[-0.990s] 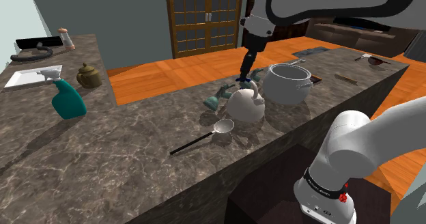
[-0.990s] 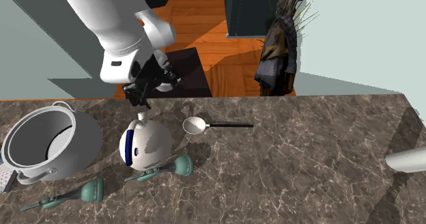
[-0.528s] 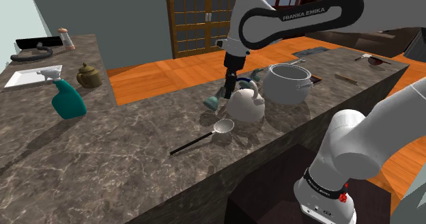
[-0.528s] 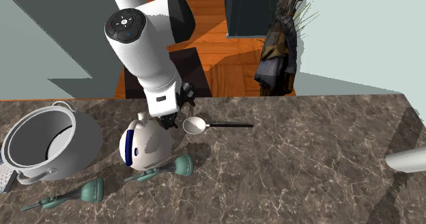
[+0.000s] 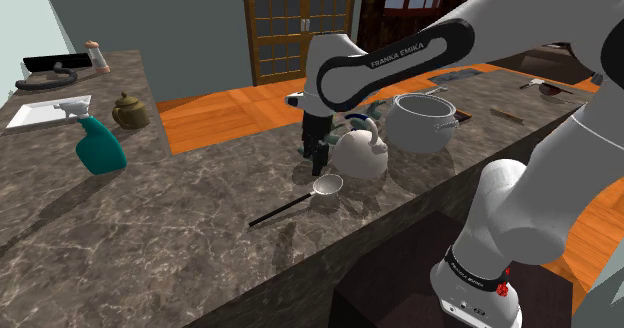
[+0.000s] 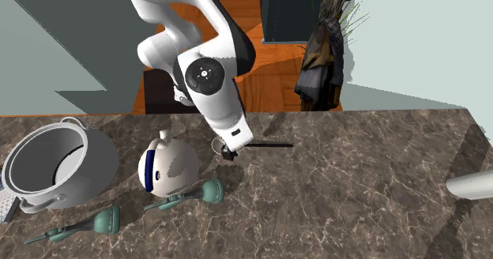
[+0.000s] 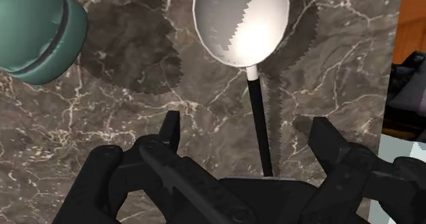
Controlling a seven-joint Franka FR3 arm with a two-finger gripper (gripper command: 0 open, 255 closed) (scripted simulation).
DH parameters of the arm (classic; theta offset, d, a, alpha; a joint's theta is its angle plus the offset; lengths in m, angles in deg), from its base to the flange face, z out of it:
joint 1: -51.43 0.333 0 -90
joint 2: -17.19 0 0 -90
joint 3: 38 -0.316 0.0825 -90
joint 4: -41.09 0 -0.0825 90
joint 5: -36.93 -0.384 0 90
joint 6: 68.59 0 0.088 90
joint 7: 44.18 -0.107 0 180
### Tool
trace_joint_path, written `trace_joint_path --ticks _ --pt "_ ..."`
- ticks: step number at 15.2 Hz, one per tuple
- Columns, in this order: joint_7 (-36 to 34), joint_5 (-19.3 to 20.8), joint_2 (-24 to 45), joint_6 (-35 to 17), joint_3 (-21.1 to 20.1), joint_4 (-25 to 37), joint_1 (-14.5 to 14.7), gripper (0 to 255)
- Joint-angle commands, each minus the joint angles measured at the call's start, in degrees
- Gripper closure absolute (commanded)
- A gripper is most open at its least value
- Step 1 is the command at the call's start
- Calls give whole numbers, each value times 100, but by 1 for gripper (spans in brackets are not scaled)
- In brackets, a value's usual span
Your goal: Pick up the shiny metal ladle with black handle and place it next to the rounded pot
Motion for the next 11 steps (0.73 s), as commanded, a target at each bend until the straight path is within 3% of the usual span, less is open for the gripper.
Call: trace_joint_path --ticks 1,5,11 --pt "381 -89 325 -176 -52 65 166 0" --pt "1109 -244 882 -525 -185 95 442 0" --pt "1172 -325 1121 -929 -219 -73 478 0"
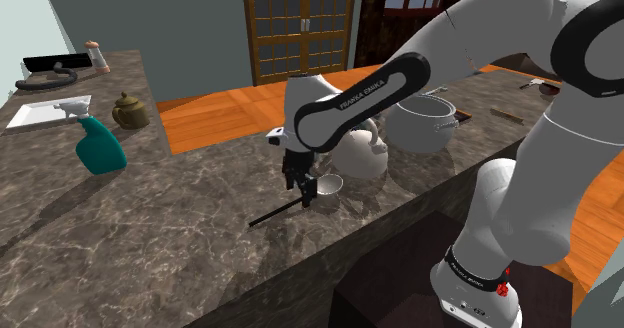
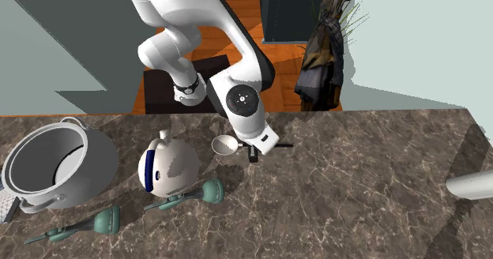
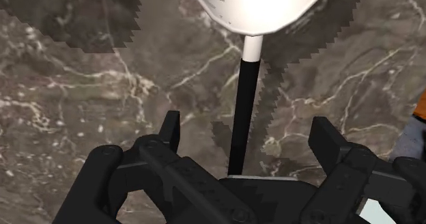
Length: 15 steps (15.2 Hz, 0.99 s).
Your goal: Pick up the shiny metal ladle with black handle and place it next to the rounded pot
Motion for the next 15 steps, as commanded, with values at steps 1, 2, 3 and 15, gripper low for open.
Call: trace_joint_path --ticks 1,2,3,15 --pt "22 -34 107 -159 -13 -49 16 0" --pt "39 -62 187 -283 -22 -94 27 0" --pt "39 -62 187 -283 -22 -94 27 0" --pt "39 -62 187 -280 -22 -91 27 255"
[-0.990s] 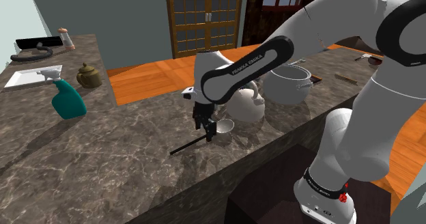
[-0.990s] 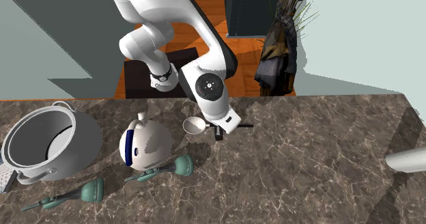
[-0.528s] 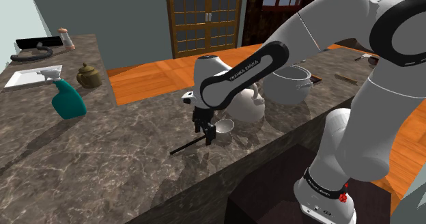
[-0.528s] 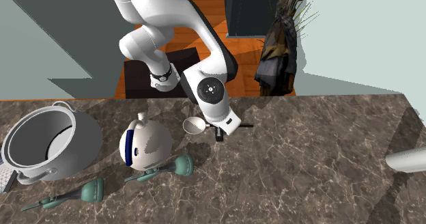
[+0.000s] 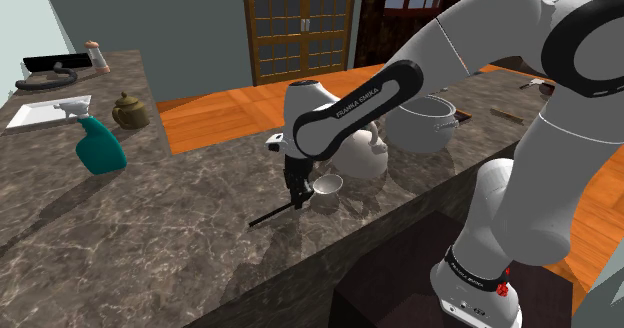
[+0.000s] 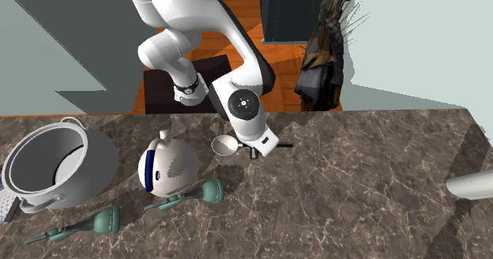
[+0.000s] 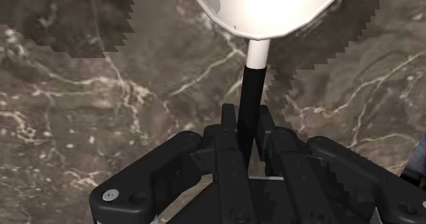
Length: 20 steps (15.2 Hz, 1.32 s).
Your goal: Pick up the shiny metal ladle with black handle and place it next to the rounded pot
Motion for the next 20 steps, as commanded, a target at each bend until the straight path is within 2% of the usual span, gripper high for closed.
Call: trace_joint_path --ticks 1,5,20 --pt "1 -1 7 1 -2 -3 1 255" --pt "-1 -1 5 -3 -3 -8 3 255" --pt "-253 199 -647 1172 5 532 -33 255"
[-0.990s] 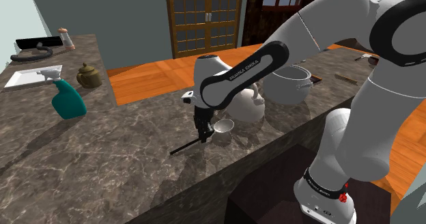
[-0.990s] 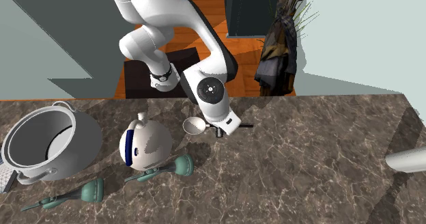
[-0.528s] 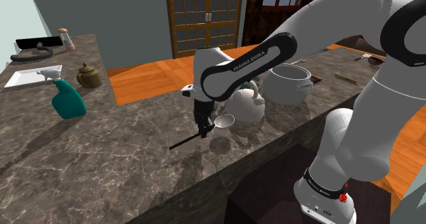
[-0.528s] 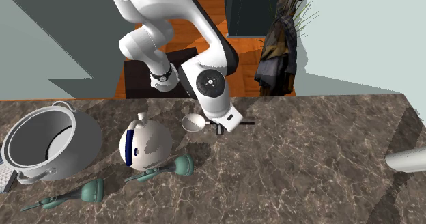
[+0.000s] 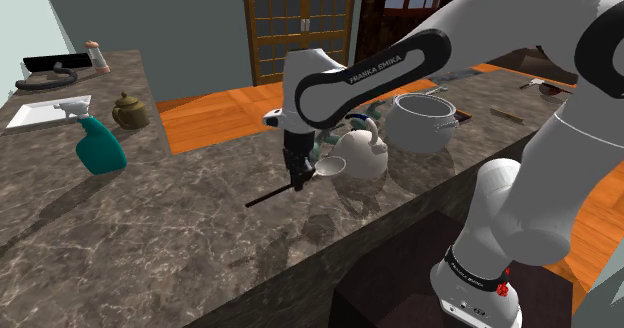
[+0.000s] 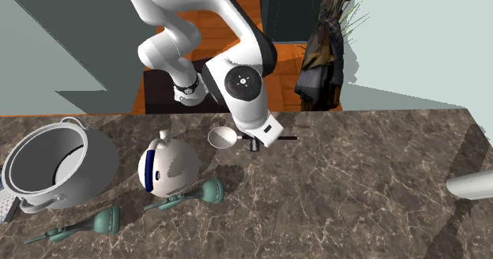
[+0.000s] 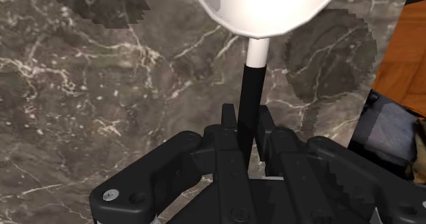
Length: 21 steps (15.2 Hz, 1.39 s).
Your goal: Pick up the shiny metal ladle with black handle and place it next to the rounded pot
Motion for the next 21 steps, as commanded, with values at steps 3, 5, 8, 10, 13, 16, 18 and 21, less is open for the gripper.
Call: trace_joint_path --ticks 3,5,8,10,13,16,18,21 --pt "-60 39 -132 321 -1 191 -6 255" --pt "-86 55 -189 476 0 291 -10 255" --pt "-124 77 -264 708 0 450 -14 255" --pt "-148 90 -308 862 1 562 -17 255" --pt "-183 107 -364 1092 2 738 -20 255" --pt "-216 122 -408 1322 4 925 -23 255" --pt "-237 131 -432 1475 5 1056 -25 255" --pt "-269 142 -458 1703 7 1261 -27 255"
